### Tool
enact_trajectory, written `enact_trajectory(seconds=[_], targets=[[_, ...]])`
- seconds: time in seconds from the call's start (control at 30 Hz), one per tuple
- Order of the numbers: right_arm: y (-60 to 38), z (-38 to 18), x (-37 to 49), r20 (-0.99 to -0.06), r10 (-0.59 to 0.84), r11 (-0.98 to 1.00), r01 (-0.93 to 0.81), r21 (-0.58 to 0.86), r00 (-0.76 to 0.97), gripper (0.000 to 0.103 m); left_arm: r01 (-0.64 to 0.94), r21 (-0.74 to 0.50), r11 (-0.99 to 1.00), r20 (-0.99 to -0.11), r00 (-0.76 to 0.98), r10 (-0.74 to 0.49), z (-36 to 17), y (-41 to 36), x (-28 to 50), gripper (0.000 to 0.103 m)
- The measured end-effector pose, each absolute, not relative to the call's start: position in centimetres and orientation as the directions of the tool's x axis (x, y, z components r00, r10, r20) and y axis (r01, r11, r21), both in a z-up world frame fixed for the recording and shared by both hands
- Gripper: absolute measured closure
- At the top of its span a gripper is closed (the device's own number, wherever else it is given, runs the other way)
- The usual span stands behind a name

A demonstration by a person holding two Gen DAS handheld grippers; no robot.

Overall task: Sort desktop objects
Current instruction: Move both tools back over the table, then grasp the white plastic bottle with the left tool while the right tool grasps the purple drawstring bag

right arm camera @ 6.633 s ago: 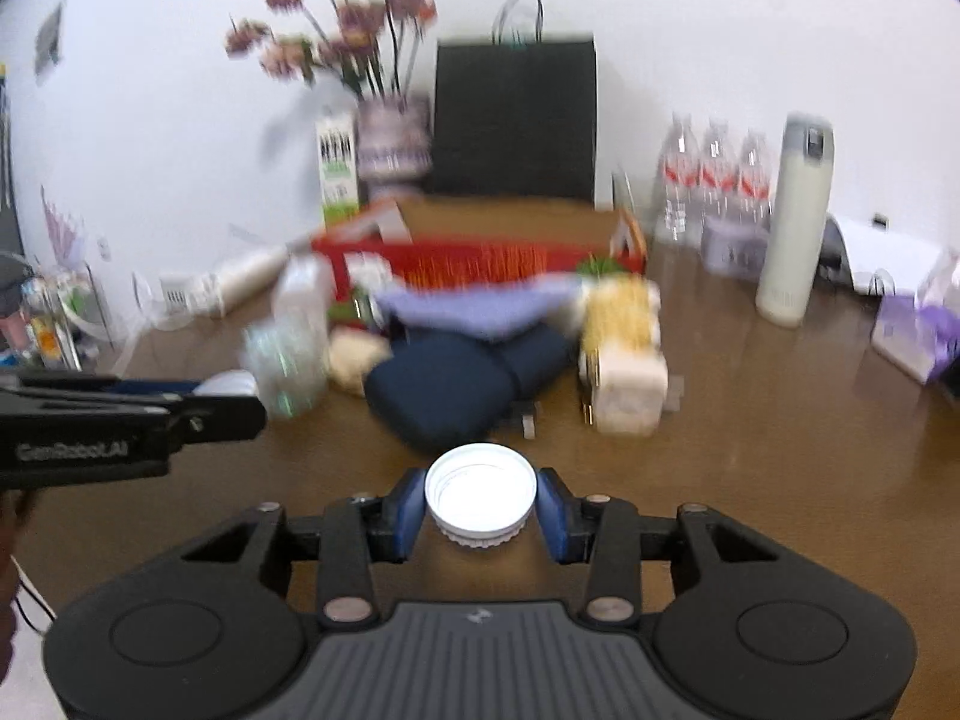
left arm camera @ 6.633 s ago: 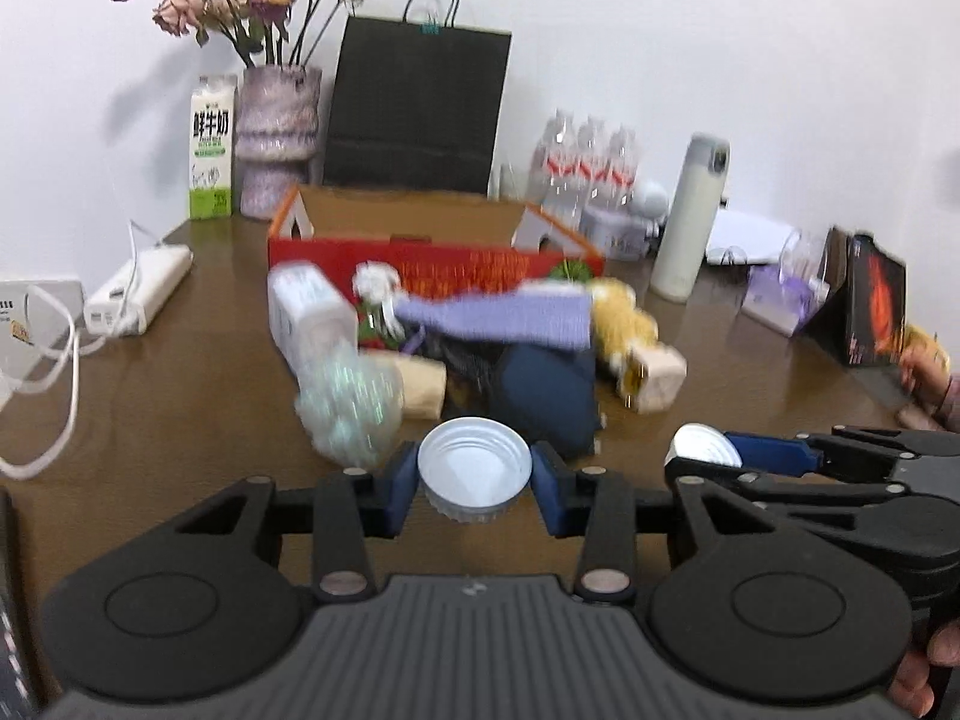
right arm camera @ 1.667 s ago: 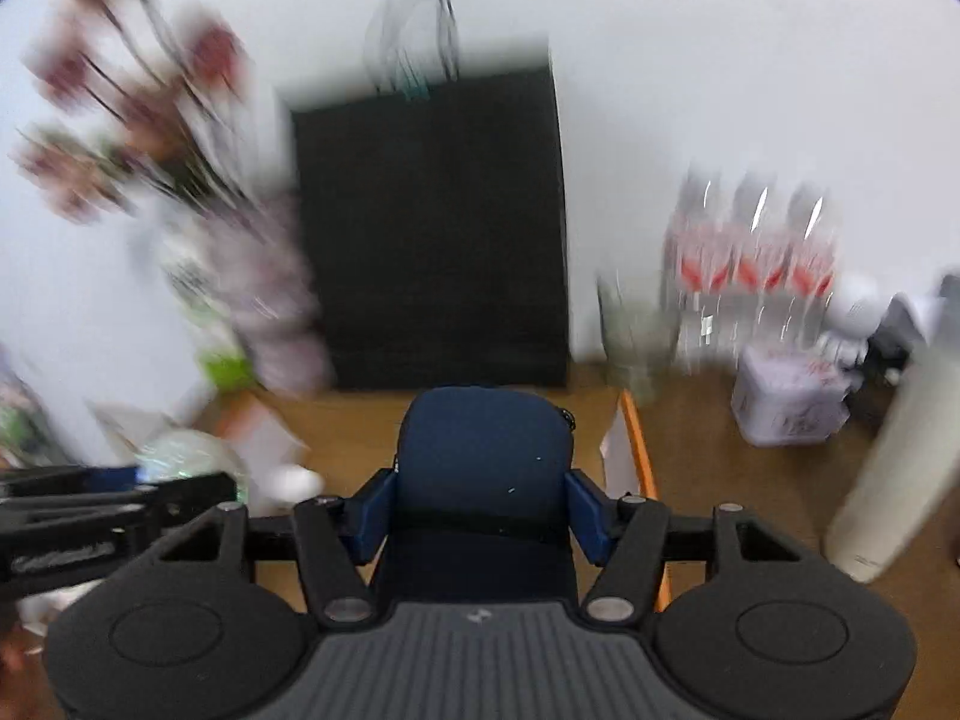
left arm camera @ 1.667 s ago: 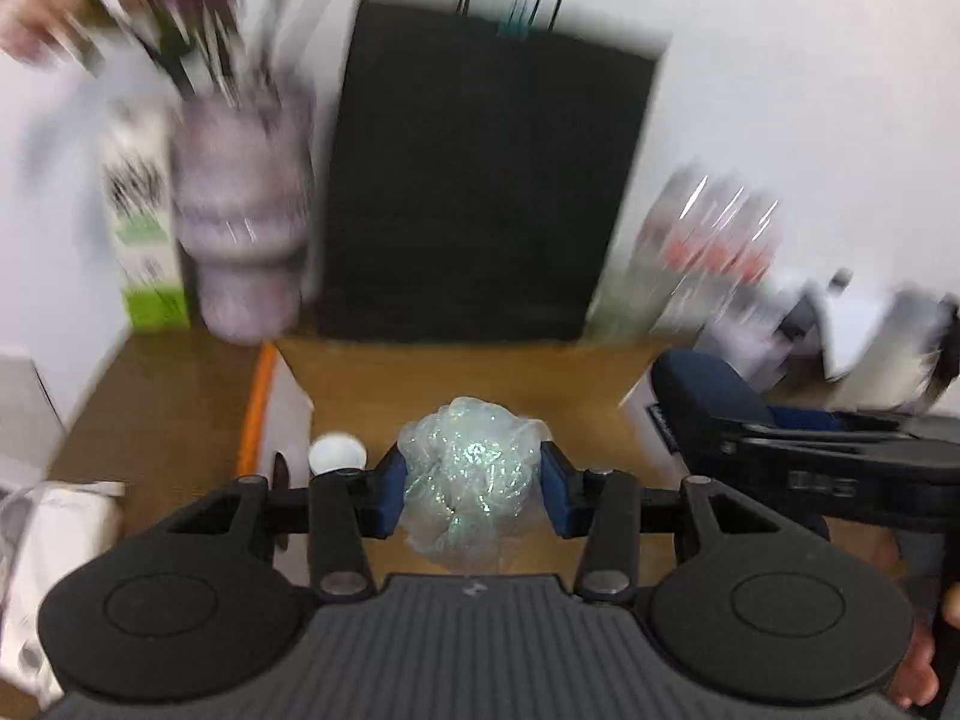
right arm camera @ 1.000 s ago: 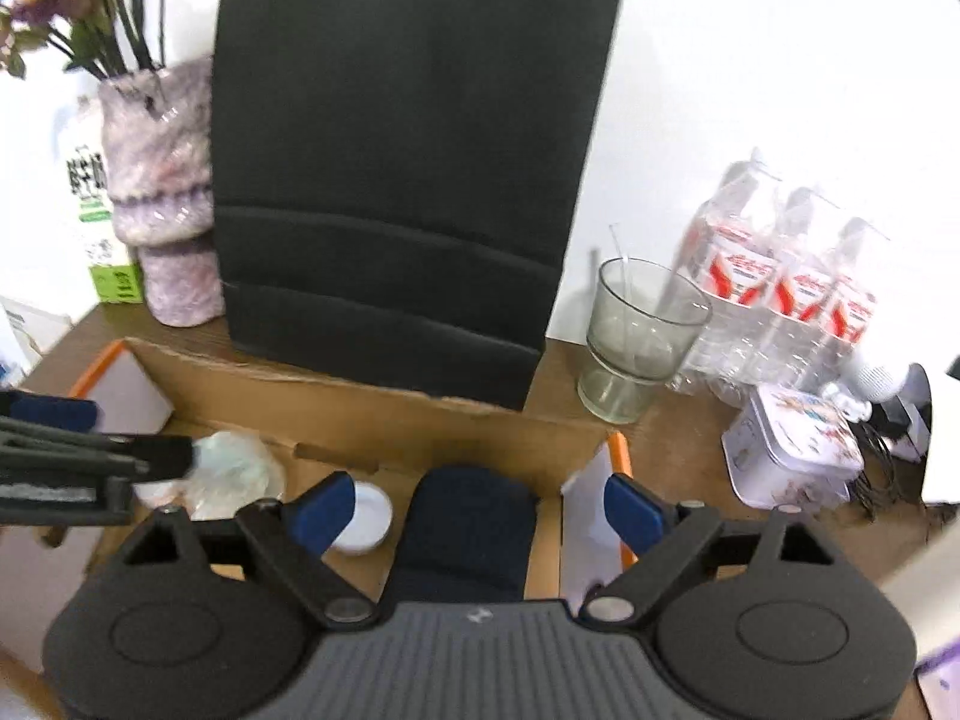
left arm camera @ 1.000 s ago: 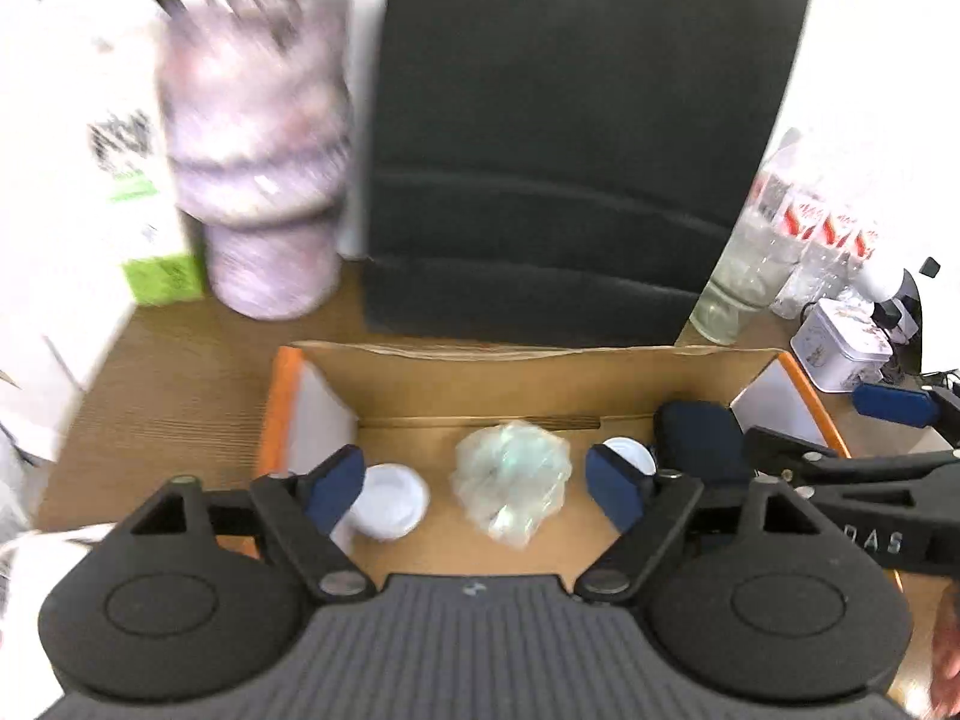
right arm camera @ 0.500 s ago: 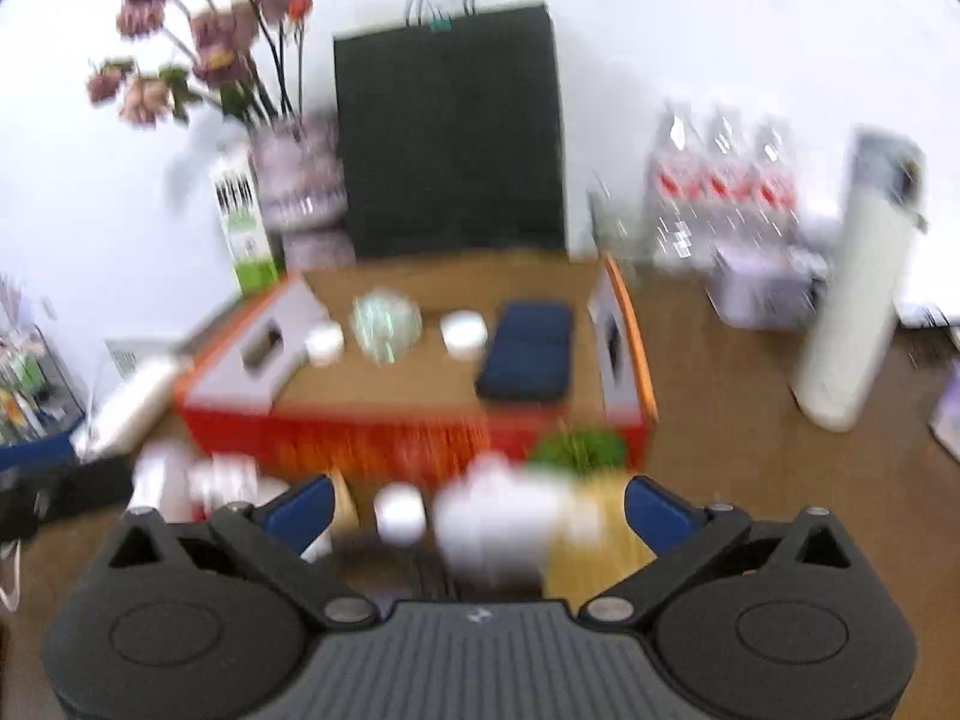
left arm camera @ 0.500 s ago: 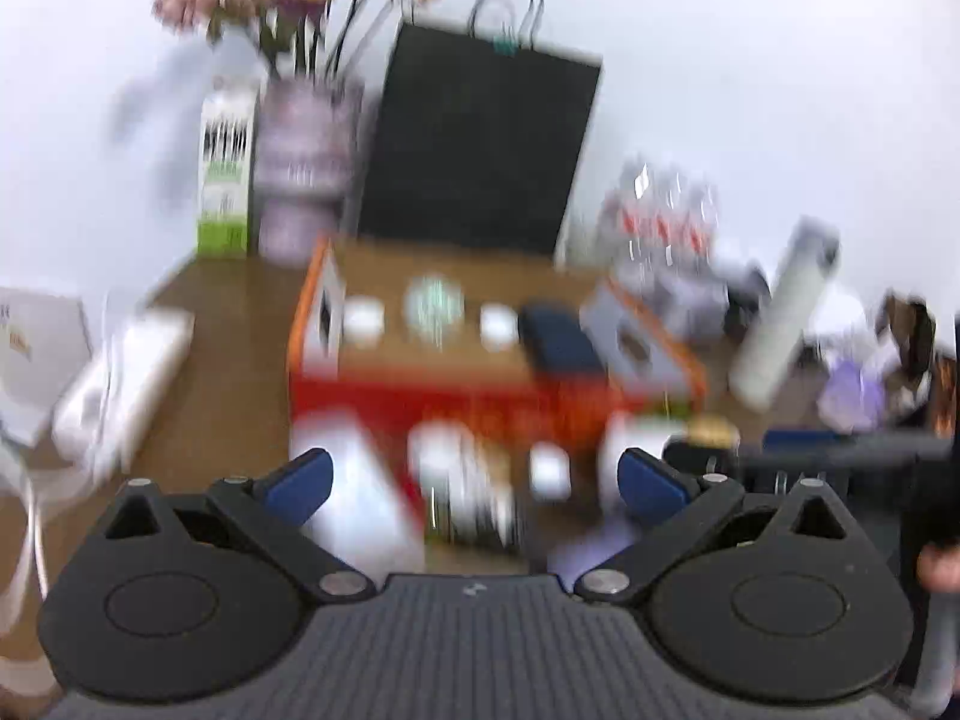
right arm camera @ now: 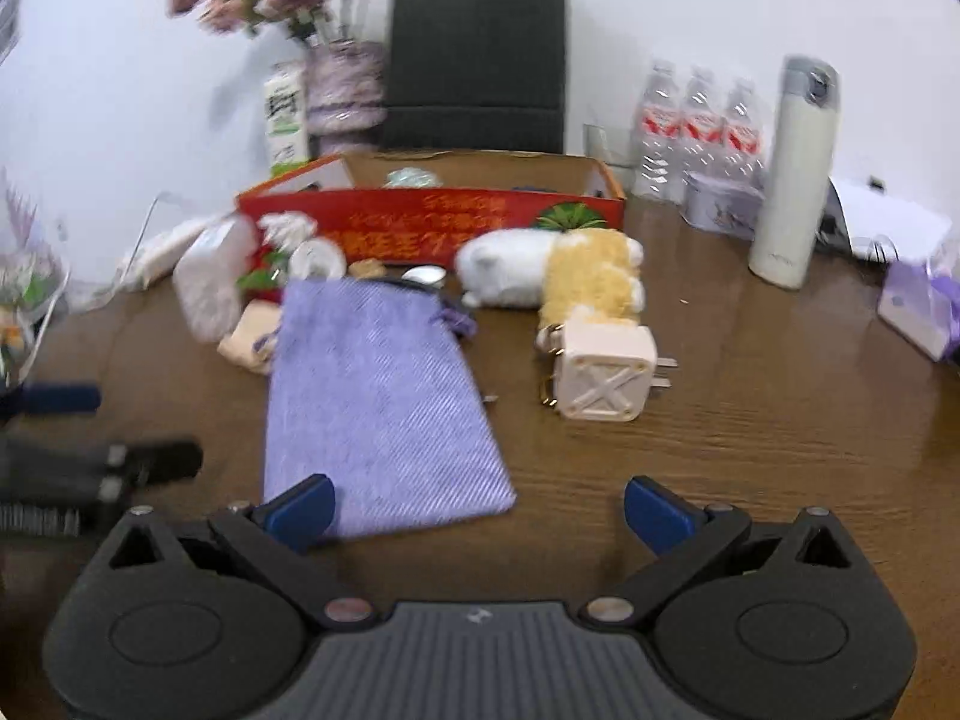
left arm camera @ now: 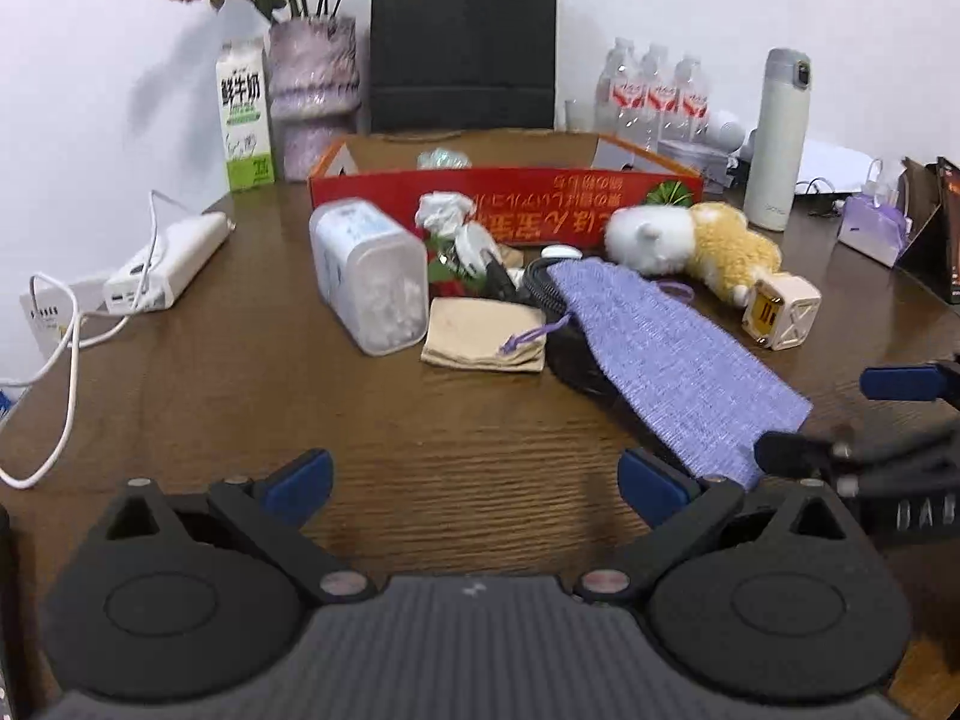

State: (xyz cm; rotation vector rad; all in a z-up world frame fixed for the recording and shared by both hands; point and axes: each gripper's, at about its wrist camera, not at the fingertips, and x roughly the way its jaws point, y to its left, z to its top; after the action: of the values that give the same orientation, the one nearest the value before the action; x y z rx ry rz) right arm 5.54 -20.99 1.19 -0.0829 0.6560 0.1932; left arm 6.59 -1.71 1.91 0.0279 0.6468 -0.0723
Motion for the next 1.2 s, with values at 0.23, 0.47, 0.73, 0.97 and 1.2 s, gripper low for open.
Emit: enact_trajectory(seconds=[0.23,0.47,0.73,0.97,1.2], targets=[[-20.4,0.9,5.8,-0.626,0.15,0.974,-0.222,-0.038,0.765,0.0,0.028,-0.011,1.0,-0.644,0.764,-0.028,1.1,-1.3,6.5,0.0],[-21.7,0.6,6.3,-0.645,0.155,0.986,-0.16,0.051,0.749,0.0,0.028,0.003,1.0,-0.65,0.76,-0.019,1.1,-1.5,6.7,0.0],[-21.8,0.5,6.5,-0.645,0.165,0.984,-0.166,0.061,0.746,0.0,0.027,0.003,1.0,-0.651,0.759,-0.019,1.1,-1.5,6.7,0.0],[-19.7,2.1,8.0,-0.614,0.277,0.953,-0.291,0.08,0.739,0.008,-0.022,-0.071,0.997,-0.465,0.885,-0.014,5.3,1.1,8.5,0.0],[-18.6,2.0,13.4,-0.615,0.259,0.961,-0.265,0.083,0.745,0.018,-0.073,-0.11,0.991,-0.543,0.84,0.002,4.6,2.8,16.6,0.006]])
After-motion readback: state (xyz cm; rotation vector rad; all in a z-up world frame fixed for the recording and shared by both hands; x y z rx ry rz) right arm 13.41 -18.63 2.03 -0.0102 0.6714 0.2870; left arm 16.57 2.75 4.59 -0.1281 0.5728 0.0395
